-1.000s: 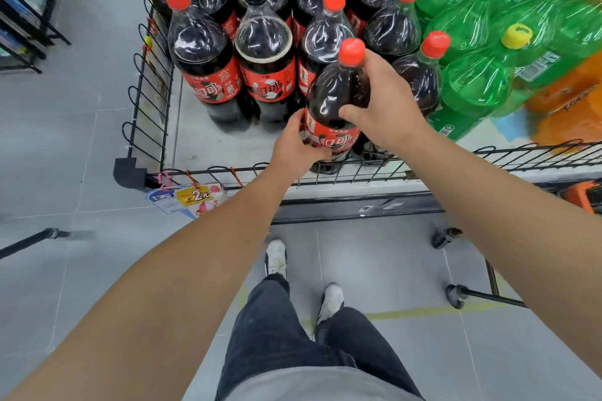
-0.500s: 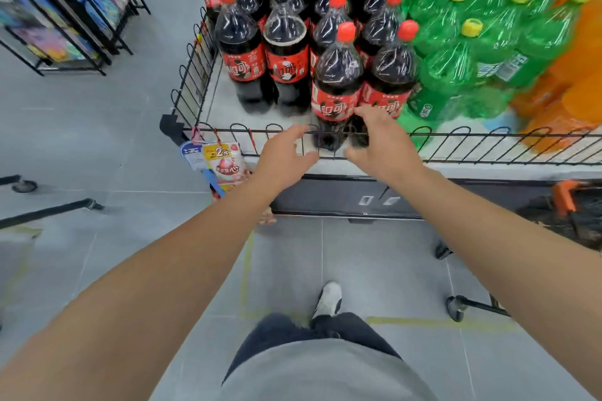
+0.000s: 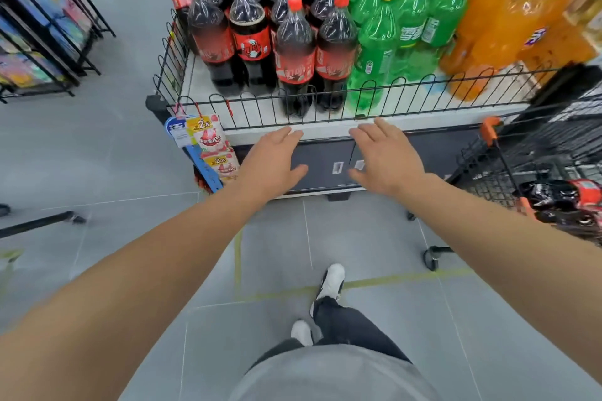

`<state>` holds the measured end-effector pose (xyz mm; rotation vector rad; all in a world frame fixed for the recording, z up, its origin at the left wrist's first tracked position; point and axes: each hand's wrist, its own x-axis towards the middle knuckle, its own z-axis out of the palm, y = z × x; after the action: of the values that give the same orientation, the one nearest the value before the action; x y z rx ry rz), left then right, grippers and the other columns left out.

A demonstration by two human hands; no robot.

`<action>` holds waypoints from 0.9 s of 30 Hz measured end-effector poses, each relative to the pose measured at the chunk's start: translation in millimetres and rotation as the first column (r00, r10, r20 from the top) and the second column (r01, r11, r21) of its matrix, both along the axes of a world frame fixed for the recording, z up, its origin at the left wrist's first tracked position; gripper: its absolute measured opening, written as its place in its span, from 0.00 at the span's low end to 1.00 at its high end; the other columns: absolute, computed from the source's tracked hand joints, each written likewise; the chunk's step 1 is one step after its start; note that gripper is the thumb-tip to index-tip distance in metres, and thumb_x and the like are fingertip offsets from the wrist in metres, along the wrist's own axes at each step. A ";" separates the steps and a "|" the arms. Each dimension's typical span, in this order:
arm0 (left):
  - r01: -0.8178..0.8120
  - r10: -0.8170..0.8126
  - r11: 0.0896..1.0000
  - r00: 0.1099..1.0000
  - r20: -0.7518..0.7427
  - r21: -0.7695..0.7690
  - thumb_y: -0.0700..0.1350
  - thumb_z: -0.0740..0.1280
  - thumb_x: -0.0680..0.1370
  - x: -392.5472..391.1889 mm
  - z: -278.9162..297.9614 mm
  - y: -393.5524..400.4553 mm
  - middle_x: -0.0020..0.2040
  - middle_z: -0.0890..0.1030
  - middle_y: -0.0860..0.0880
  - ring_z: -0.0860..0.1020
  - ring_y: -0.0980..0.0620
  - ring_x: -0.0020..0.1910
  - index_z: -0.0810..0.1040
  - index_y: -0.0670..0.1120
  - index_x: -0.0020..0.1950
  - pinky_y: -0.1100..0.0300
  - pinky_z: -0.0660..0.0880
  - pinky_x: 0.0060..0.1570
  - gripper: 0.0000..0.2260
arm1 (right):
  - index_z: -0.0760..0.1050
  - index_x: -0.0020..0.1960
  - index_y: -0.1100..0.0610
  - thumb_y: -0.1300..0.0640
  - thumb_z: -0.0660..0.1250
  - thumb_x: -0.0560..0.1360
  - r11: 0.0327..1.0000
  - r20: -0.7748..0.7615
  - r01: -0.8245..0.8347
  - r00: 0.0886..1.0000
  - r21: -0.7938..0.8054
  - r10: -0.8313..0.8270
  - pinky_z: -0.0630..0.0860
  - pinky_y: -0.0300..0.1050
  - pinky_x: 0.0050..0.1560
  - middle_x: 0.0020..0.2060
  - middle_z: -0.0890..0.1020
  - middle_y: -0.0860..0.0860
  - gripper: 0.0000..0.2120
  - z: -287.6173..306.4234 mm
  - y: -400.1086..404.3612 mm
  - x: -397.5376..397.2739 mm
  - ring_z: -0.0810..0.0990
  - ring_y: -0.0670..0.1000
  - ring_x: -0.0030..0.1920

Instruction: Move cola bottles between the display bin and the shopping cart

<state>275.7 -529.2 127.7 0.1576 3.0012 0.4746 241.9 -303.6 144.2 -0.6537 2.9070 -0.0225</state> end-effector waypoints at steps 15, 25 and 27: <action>0.148 -0.147 0.982 0.989 0.014 -0.116 0.54 0.66 0.80 43.3 -8.6 187.6 0.81 0.58 0.44 0.58 0.42 0.79 0.58 0.47 0.81 0.51 0.56 0.77 0.32 | 0.53 0.83 0.53 0.40 0.63 0.81 0.986 0.043 0.153 0.987 0.060 -0.156 0.48 0.57 0.82 0.82 0.58 0.52 0.37 -14.0 199.7 71.7 0.48 0.59 0.83; 0.191 -0.189 0.981 0.981 0.052 -0.037 0.55 0.66 0.80 22.4 -18.4 399.1 0.81 0.57 0.44 0.57 0.42 0.79 0.57 0.49 0.81 0.48 0.57 0.77 0.33 | 0.59 0.81 0.54 0.39 0.64 0.79 0.953 0.068 0.299 0.951 0.053 -0.302 0.54 0.57 0.81 0.79 0.64 0.52 0.36 -27.9 420.5 71.9 0.54 0.58 0.82; 0.219 -0.217 0.976 0.974 0.067 -0.024 0.55 0.66 0.81 11.4 -20.5 434.6 0.81 0.57 0.44 0.56 0.42 0.79 0.57 0.49 0.81 0.48 0.57 0.77 0.33 | 0.60 0.80 0.54 0.38 0.65 0.78 0.945 0.083 0.321 0.942 0.063 -0.326 0.55 0.56 0.81 0.78 0.66 0.53 0.37 -29.8 455.4 65.0 0.57 0.58 0.81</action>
<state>287.1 -94.7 107.2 0.4542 2.8808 0.4012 306.9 151.8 114.4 -0.1552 2.8792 -0.0216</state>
